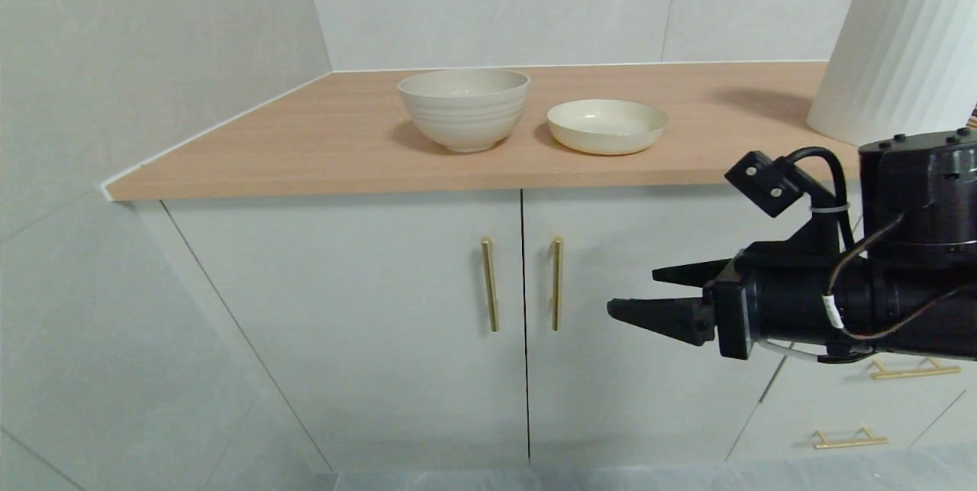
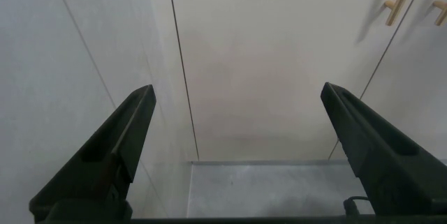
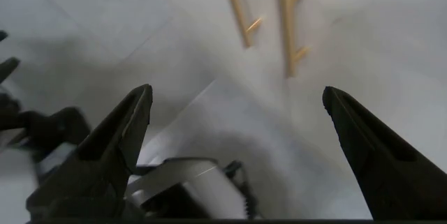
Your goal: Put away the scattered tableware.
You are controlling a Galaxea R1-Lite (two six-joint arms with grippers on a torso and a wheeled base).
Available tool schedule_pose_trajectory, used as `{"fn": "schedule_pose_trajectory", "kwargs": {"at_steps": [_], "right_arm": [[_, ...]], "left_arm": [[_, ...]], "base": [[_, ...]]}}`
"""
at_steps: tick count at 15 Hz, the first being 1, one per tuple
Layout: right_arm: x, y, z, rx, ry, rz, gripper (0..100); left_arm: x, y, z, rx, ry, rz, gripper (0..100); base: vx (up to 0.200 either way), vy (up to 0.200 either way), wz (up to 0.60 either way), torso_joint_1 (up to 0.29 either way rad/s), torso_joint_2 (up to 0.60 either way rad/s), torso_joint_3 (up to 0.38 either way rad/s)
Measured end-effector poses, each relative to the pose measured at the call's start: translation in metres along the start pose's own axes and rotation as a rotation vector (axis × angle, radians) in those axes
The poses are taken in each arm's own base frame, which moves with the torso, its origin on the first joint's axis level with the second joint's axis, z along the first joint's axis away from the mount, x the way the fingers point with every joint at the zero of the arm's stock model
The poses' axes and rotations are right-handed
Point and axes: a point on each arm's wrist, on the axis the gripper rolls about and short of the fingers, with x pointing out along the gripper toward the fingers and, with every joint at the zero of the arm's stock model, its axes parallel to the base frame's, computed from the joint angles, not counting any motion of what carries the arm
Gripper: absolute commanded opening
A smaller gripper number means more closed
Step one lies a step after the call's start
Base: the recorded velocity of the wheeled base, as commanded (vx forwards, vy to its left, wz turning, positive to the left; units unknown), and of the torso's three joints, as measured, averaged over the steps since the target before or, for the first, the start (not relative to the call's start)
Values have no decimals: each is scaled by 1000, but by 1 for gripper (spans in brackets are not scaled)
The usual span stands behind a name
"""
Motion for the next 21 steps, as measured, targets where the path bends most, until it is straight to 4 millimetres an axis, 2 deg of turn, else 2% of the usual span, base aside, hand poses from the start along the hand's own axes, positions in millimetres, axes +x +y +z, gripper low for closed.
{"fn": "schedule_pose_trajectory", "kwargs": {"at_steps": [2, 8, 13, 16, 21], "right_arm": [[14, -4, -3, 44, 7, 15, 100], [58, -15, -11, 32, -47, 41, 100], [87, -23, -15, 70, -131, 63, 100], [102, -28, -23, 110, -125, 71, 100], [120, -31, -27, 151, -147, 85, 100]], "left_arm": [[0, 0, 0, 0, 0, 0, 100], [0, 0, 0, 0, 0, 0, 100], [0, 0, 0, 0, 0, 0, 100], [0, 0, 0, 0, 0, 1, 100], [0, 0, 0, 0, 0, 0, 100]], "base": [[0, 0, 0, 0, 0, 0], [0, 0, 0, 0, 0, 0], [0, 0, 0, 0, 0, 0], [0, 0, 0, 0, 0, 0], [0, 0, 0, 0, 0, 0]]}}
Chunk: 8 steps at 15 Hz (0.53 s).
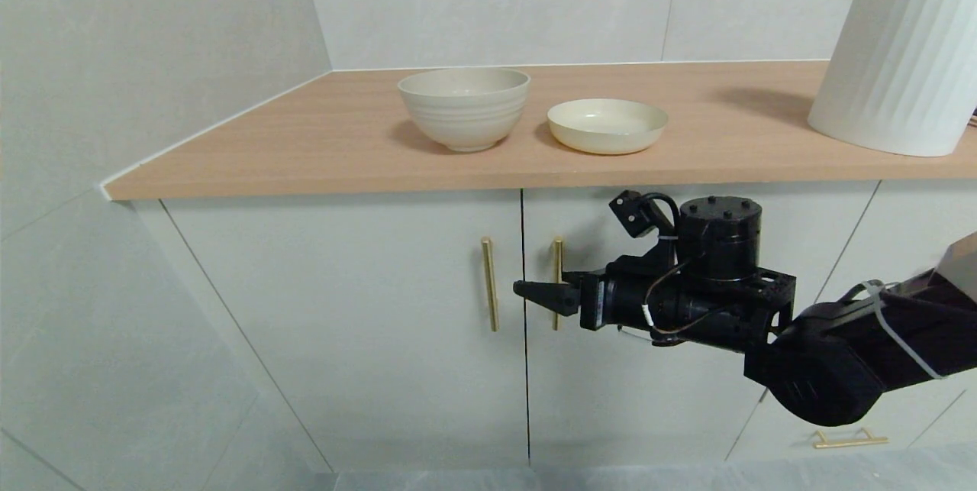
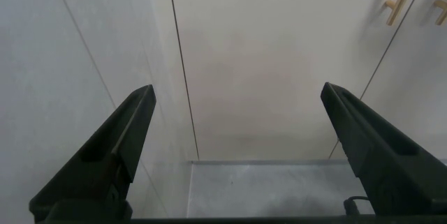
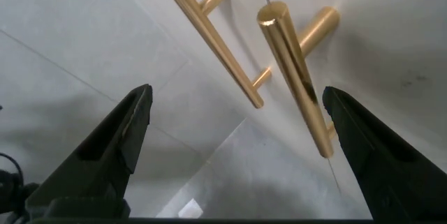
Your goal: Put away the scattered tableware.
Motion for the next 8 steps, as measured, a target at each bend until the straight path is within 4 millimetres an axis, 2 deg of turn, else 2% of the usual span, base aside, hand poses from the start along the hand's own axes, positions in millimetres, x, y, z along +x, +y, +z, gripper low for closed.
{"fn": "schedule_pose_trajectory", "kwargs": {"at_steps": [4, 8], "right_arm": [[8, -6, -10, 2, 3, 1, 100], [12, -2, -14, 34, 13, 11, 100]], "left_arm": [[0, 0, 0, 0, 0, 0, 100], [0, 0, 0, 0, 0, 1, 100]], "base": [[0, 0, 0, 0, 0, 0], [0, 0, 0, 0, 0, 0]]}}
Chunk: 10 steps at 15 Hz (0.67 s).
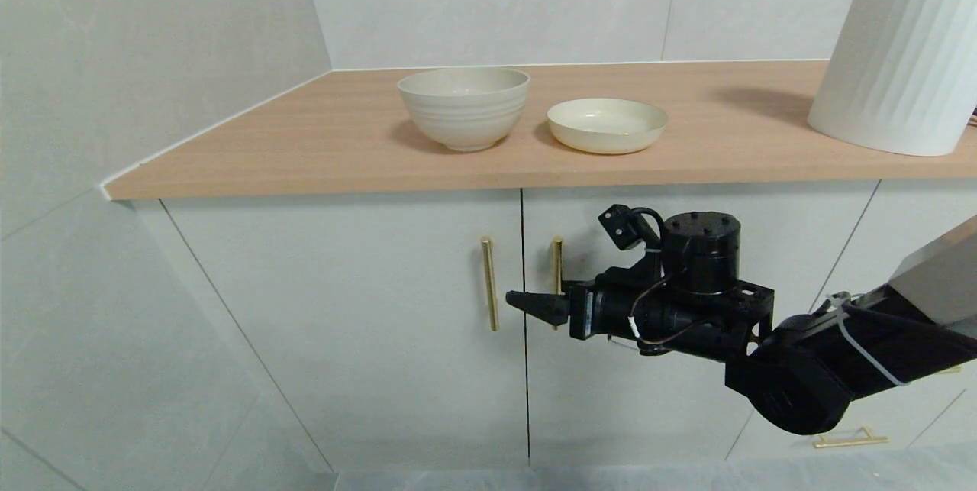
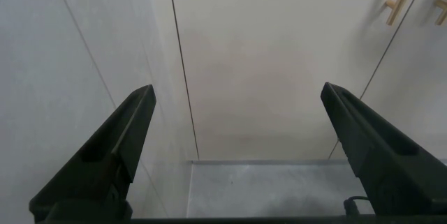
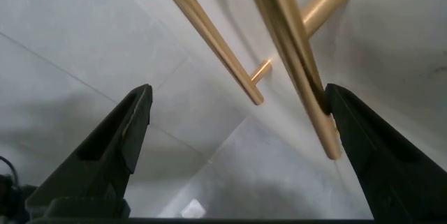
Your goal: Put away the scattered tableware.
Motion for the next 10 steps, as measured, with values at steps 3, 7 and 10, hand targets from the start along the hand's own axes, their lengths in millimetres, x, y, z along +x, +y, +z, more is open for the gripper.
{"fn": "schedule_pose_trajectory", "kwargs": {"at_steps": [3, 7, 10], "right_arm": [[2, 7, -1, 1, -15, 24, 100], [1, 13, -4, 5, -7, 38, 100], [-4, 18, -5, 26, 0, 47, 100]], "left_arm": [[0, 0, 0, 0, 0, 0, 100], [0, 0, 0, -1, 0, 0, 100], [0, 0, 0, -1, 0, 0, 100]], "base": [[0, 0, 0, 0, 0, 0], [0, 0, 0, 0, 0, 0], [0, 0, 0, 0, 0, 0]]}}
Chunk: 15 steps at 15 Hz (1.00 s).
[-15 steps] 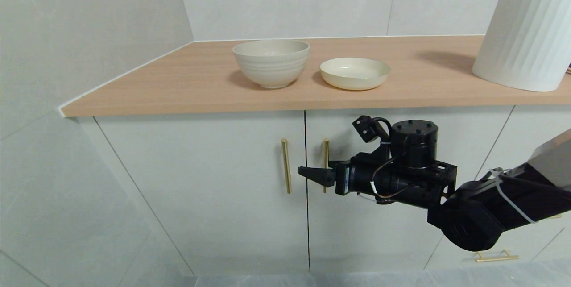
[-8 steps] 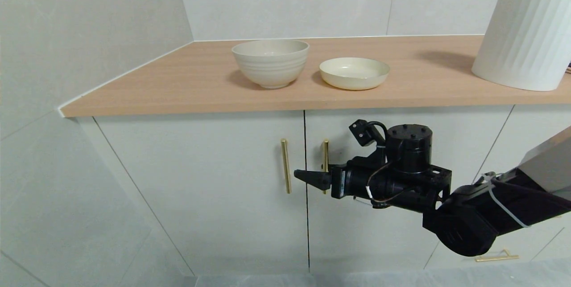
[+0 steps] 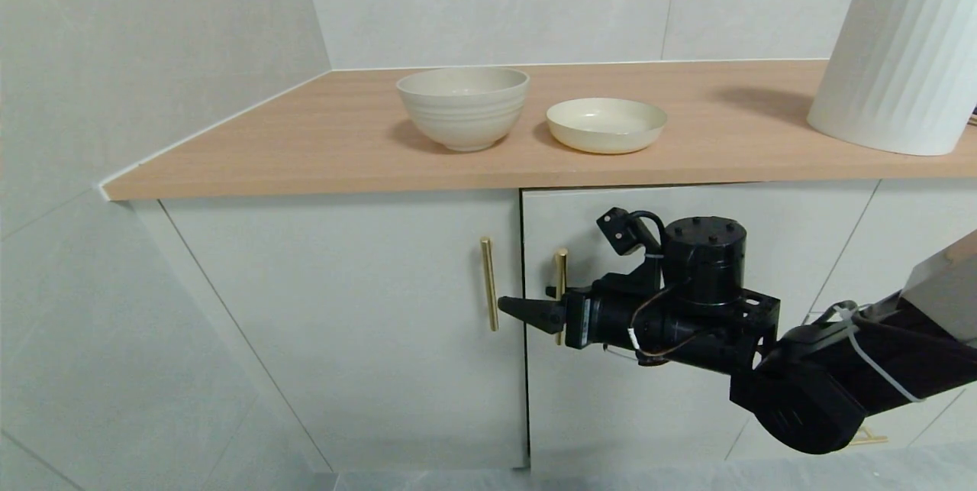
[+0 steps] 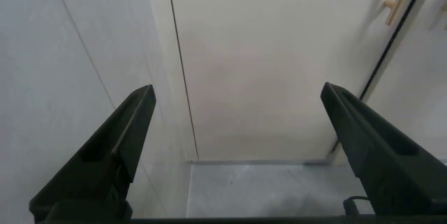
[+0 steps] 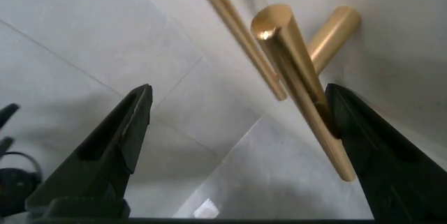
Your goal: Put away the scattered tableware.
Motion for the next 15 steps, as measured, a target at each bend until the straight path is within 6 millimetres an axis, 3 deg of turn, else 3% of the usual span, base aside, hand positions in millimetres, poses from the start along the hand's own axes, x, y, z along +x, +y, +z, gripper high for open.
{"fn": "schedule_pose_trajectory", "kwargs": {"at_steps": [5, 11, 15], "right_arm": [[-24, 19, 3, 0, 1, 34, 100], [-59, 51, -16, -9, 61, 87, 100], [-72, 62, -25, -11, 86, 112, 100]], "left_arm": [[0, 0, 0, 0, 0, 0, 100], [0, 0, 0, 1, 0, 0, 100], [0, 0, 0, 24, -1, -3, 100]], "base": [[0, 0, 0, 0, 0, 0], [0, 0, 0, 0, 0, 0], [0, 0, 0, 0, 0, 0]]}}
